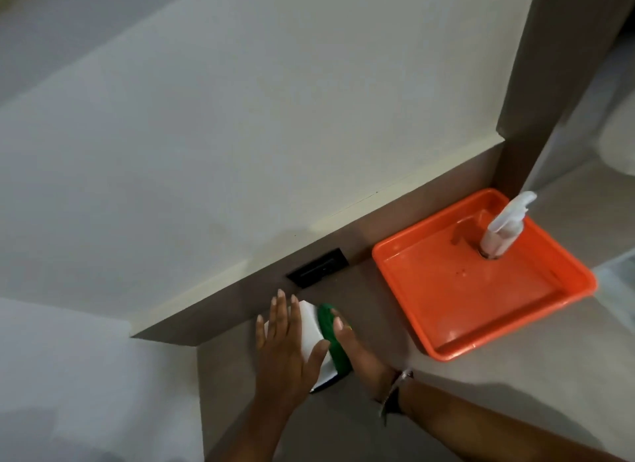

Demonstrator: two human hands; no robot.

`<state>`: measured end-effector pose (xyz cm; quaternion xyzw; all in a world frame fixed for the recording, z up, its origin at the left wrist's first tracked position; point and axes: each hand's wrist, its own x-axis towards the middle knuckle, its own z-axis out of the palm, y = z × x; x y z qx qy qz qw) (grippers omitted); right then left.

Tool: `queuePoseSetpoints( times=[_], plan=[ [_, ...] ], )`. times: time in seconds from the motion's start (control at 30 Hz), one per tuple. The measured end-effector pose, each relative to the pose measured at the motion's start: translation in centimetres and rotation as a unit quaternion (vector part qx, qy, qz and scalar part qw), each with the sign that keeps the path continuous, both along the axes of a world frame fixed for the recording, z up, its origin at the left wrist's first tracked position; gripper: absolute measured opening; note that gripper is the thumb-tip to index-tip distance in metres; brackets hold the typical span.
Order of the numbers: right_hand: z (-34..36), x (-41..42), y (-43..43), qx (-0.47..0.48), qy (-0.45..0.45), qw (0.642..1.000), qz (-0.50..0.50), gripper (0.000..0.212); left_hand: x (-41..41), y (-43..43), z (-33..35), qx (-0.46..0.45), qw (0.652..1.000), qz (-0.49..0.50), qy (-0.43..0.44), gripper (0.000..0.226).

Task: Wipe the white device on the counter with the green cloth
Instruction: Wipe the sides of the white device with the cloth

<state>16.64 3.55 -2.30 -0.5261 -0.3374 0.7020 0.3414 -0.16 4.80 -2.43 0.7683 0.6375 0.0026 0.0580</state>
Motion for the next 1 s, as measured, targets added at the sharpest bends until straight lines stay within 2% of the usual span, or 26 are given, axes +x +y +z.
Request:
queuePoseSetpoints(
  times=[0.1,0.23,0.43,0.57,0.63,0.73,0.8,0.9,0.97,1.0],
  plan=[
    [-0.8,-0.4,-1.3,0.027,-0.087,0.992,0.082,0.05,-0.3,0.1,-0.1,0.002,1.0,0.005,-0.018,0.078],
    [-0.8,-0.6,0.9,0.069,-0.106,0.985,0.12,0.051,-0.2,0.0,-0.1,0.003,0.999,-0.008,-0.033,0.078],
    [-0.9,-1.3,3.5,0.058,-0.086,0.99,0.091,0.056,0.3,-0.1,0.9,-0.014,1.0,0.0,-0.028,0.083],
    [-2.3,-0.6,-1.3,0.041,0.005,0.999,0.017,0.058,0.4,0.2,1.1,-0.015,1.0,0.0,-0.015,0.085],
    [-2.4,-0.3,-3.0,0.023,0.031,0.999,0.02,0.066,0.2,0.1,1.0,-0.017,1.0,-0.001,-0.008,0.088],
    [-2.5,0.2,-3.1,0.001,0.019,1.0,0.018,0.08,-0.2,0.3,0.6,-0.03,1.0,-0.001,-0.01,0.089],
    [-2.6,0.5,-2.8,-0.011,-0.012,1.0,0.015,0.07,-0.7,0.5,0.2,-0.048,0.998,0.008,-0.032,0.087],
    [-2.6,1.5,-2.9,-0.031,-0.028,0.999,-0.015,0.026,-1.1,1.2,0.2,-0.085,0.996,0.022,-0.027,0.1],
    [-2.0,3.9,-3.7,-0.066,0.041,0.996,-0.042,0.01,-1.0,2.1,0.8,-0.13,0.991,0.031,-0.018,0.107],
    [-2.1,5.0,-3.7,-0.104,0.093,0.989,-0.057,0.016,-1.0,2.4,1.1,-0.148,0.988,0.026,-0.023,0.105]
  ],
)
